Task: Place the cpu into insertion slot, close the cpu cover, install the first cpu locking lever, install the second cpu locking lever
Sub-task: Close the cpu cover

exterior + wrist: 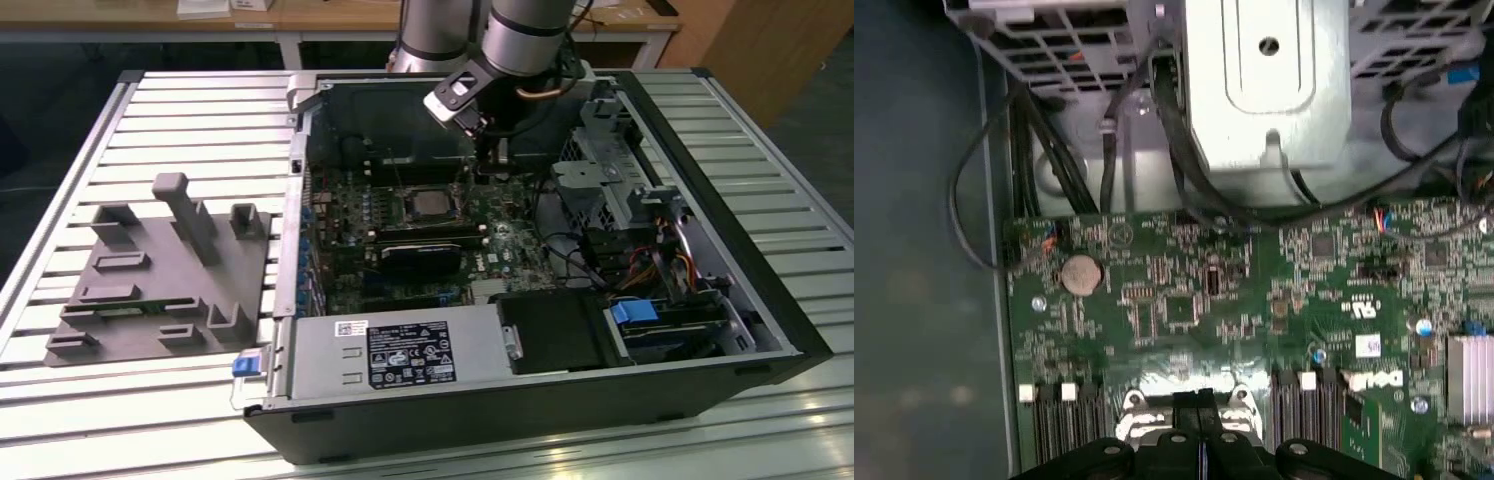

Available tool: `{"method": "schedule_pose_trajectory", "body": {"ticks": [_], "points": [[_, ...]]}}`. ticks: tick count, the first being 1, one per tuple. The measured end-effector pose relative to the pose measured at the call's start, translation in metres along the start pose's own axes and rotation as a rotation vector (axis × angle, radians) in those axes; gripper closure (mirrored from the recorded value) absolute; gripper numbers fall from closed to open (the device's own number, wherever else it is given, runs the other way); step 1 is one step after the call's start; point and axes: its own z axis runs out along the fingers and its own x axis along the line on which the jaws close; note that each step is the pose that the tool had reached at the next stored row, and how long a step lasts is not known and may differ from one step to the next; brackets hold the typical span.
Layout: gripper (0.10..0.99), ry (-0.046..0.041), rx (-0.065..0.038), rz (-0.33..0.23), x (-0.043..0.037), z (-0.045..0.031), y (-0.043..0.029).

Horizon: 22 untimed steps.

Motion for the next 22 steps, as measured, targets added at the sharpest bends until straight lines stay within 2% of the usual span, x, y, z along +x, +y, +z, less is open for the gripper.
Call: {"method": "schedule_pose_trajectory", "body": {"ticks": [5,15,22], "points": [[0.98,0.0006,-0.009,0.0,-0.0007,0.0006,-0.0101],[0.98,0.001,-0.013,0.0,-0.0012,0.0011,-0.0171],[0.98,0.0032,-0.021,-0.002,-0.002,0.0032,-0.0269]]}}
